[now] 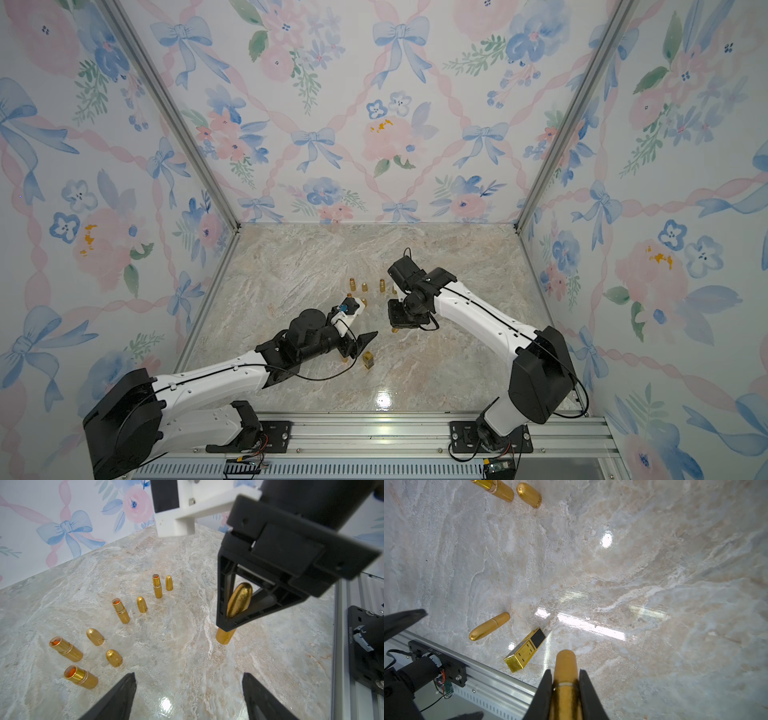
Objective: Open the lipstick cap
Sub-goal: Open the cover of the lipstick.
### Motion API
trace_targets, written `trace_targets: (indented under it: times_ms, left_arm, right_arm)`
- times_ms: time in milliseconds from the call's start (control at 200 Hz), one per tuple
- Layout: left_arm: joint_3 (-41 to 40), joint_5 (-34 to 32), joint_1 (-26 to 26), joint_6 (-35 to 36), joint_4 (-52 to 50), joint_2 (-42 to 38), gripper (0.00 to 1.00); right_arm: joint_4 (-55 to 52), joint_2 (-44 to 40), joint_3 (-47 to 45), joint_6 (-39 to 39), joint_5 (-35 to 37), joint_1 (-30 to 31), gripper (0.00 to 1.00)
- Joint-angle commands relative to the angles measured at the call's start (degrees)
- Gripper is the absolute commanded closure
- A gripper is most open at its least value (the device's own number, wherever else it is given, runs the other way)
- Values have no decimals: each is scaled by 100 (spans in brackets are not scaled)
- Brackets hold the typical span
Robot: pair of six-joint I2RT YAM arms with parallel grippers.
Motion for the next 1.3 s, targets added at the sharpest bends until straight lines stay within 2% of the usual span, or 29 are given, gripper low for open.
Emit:
trace_targets:
  times_ms: [0, 190, 515, 670, 780, 920, 1015, 1140, 1295]
  left_arm:
    - [211, 751, 83, 392, 247, 187, 24]
    - [376, 1069, 151, 524, 364, 590, 37]
    - [538, 1288, 195, 543, 580, 1024, 70]
    - [500, 1283, 212, 492, 662, 1097, 77]
    - [468, 1322, 215, 450, 721, 1075, 78]
    - [386, 1200, 224, 417, 775, 1029, 89]
    - [332, 1158, 232, 366, 777, 1002, 100]
    - [224, 959, 234, 318, 773, 950, 100]
    - [107, 887, 241, 242, 777, 851, 100]
  right_arm:
    - [148, 83, 194, -210, -678, -171, 79]
    - [378, 114, 237, -250, -1219, -275, 78]
    - [534, 141, 206, -196, -1487, -273, 78]
    - [768, 74, 65, -74, -1604, -280, 78]
    - [779, 84, 35, -60, -1623, -283, 78]
    - [763, 84, 39, -56, -1592, -324, 78]
    - [804, 16, 71, -45, -1584, -325, 73]
    - [812, -137, 112, -87, -1333, -324, 61]
    - [756, -298, 135, -132, -1068, -333, 57]
